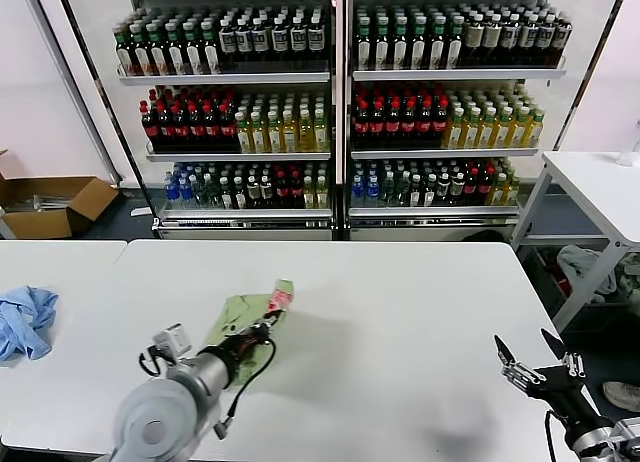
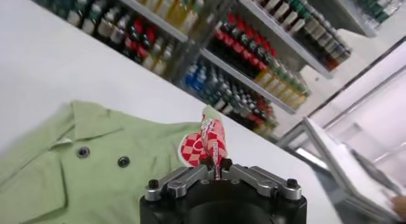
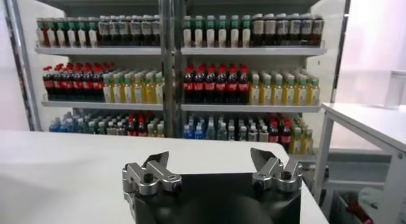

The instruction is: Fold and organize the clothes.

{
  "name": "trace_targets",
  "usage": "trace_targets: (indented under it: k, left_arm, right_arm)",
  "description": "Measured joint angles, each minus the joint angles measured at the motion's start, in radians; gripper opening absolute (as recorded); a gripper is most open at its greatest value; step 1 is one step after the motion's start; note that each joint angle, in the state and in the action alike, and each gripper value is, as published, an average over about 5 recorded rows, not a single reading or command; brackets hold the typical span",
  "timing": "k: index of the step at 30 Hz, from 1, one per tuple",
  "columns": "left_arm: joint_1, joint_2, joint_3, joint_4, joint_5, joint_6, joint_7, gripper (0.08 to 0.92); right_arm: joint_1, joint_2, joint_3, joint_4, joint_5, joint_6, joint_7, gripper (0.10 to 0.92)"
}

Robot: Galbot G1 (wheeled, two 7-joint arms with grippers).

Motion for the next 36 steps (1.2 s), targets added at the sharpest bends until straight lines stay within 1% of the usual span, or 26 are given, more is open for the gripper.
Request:
trace_targets:
  k: [5,11,16,20,23,26,36]
  left_arm:
    - [-0.028,-0.037,0.040,0.015,0.000,-0.020,0.022,0.278]
    - [-0.043,-0.052,0.048,0.016,0.012,-0.050,0.086,0.451]
    - [-0.039,-0.037,0.019,0.011,0.035,-0.070,0.156,0.590]
    - [-0.027,-0.008,-0.035,0.020,0.083,-0.086,0.214,0.711]
    - [-0.016,0.014,-0.081,0.024,0.126,-0.098,0.250,0.784]
    - [-0.001,0.026,-0.121,0.023,0.164,-0.106,0.275,0.817]
    - [0.058,0.035,-0.179,-0.008,0.245,-0.106,0.322,0.823]
  right_arm:
    - [0.026,-0.027,-0.068,0.025,0.010,-0.051,0.023,0.823]
    - [0.071,-0.072,-0.168,0.039,0.058,-0.129,0.063,0.823]
    - [0.131,-0.115,-0.275,0.027,0.107,-0.191,0.103,0.823]
    - [0.202,-0.133,-0.393,-0.005,0.129,-0.230,0.136,0.823]
    - [0.267,-0.138,-0.491,-0.037,0.136,-0.250,0.160,0.823]
    - [0.331,-0.139,-0.587,-0.076,0.132,-0.265,0.180,0.823]
    - [0.483,-0.123,-0.822,-0.211,0.073,-0.294,0.231,0.822]
